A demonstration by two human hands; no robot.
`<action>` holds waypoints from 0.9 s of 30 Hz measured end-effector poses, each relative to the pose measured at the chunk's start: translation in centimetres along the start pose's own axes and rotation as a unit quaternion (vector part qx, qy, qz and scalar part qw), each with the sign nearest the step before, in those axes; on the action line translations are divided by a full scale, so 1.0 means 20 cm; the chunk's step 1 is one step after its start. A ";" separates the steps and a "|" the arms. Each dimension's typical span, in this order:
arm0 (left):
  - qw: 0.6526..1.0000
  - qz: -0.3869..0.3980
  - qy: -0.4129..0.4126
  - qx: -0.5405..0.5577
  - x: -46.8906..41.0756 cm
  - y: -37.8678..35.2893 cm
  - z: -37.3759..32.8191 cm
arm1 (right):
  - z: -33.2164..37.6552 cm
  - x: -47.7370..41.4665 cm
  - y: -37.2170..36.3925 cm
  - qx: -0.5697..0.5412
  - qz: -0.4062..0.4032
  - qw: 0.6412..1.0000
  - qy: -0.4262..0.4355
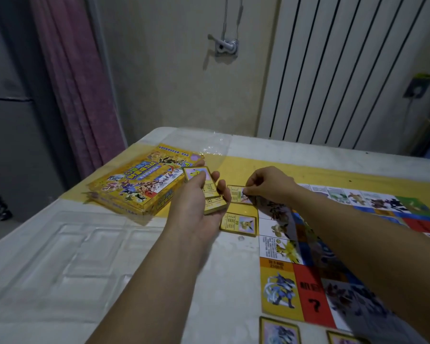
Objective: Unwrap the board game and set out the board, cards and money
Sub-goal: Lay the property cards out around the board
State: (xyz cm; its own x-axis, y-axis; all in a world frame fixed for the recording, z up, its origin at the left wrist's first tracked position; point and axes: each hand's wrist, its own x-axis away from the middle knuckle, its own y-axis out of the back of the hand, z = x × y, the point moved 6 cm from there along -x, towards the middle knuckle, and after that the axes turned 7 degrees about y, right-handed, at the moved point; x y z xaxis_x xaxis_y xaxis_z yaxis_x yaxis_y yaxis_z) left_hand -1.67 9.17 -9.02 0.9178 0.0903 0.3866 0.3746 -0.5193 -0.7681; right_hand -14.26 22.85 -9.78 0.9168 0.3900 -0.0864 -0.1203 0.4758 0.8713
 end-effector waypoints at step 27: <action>0.958 0.126 -0.052 -0.254 0.11 -0.11 0.14 | 0.27 0.40 0.26 -0.300 0.024 0.951 0.067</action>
State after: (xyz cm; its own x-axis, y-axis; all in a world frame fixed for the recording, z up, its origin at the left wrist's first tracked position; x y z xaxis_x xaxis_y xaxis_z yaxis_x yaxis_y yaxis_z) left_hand -0.10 12.92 -7.91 0.9887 -0.0212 0.1485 0.0521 -0.8800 -0.4721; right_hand -5.62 24.27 -3.29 0.8525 0.5007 -0.1502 -0.3933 0.8036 0.4466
